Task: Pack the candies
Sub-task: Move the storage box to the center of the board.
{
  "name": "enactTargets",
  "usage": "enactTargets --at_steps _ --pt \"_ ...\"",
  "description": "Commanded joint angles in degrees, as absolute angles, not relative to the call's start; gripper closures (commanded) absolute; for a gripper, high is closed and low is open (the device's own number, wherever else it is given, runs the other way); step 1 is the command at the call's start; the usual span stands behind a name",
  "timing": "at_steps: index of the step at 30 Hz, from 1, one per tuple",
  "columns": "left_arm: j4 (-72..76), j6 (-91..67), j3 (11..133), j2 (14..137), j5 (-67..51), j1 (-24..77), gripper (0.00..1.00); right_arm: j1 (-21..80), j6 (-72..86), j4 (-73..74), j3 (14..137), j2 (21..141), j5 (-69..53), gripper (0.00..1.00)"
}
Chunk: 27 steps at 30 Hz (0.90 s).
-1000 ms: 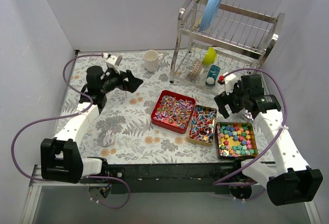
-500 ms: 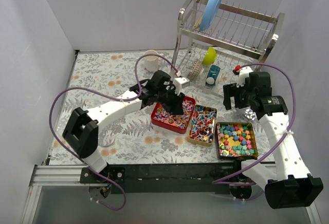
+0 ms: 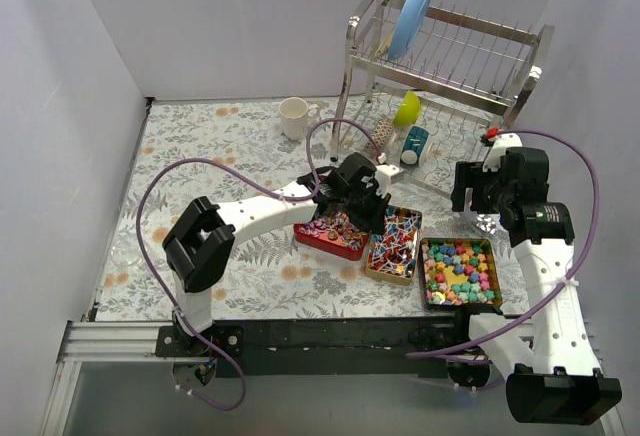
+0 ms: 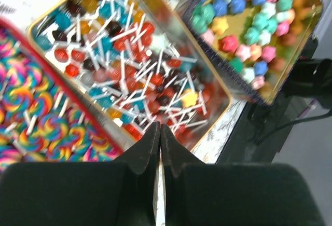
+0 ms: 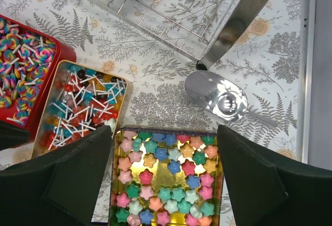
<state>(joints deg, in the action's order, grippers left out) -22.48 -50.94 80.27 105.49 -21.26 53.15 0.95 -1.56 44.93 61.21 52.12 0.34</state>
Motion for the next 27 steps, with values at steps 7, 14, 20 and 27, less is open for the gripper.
enactTargets --at_steps 7,14,20,27 --pt "-21.09 -57.74 86.66 111.36 -5.72 57.04 1.0 -3.16 -0.53 44.82 59.41 49.05 -1.15 0.11" --pt "-22.32 -58.89 85.26 112.59 -0.8 58.01 1.0 -3.43 -0.97 45.7 59.33 48.78 -1.23 0.12" --pt "-24.61 -57.31 84.38 111.97 3.51 57.04 1.0 -3.51 -0.7 45.0 59.06 49.75 -2.02 0.12" --pt "-25.49 -55.81 82.53 110.83 9.22 55.29 1.0 -3.6 -0.44 44.03 58.18 50.45 -3.16 0.13"
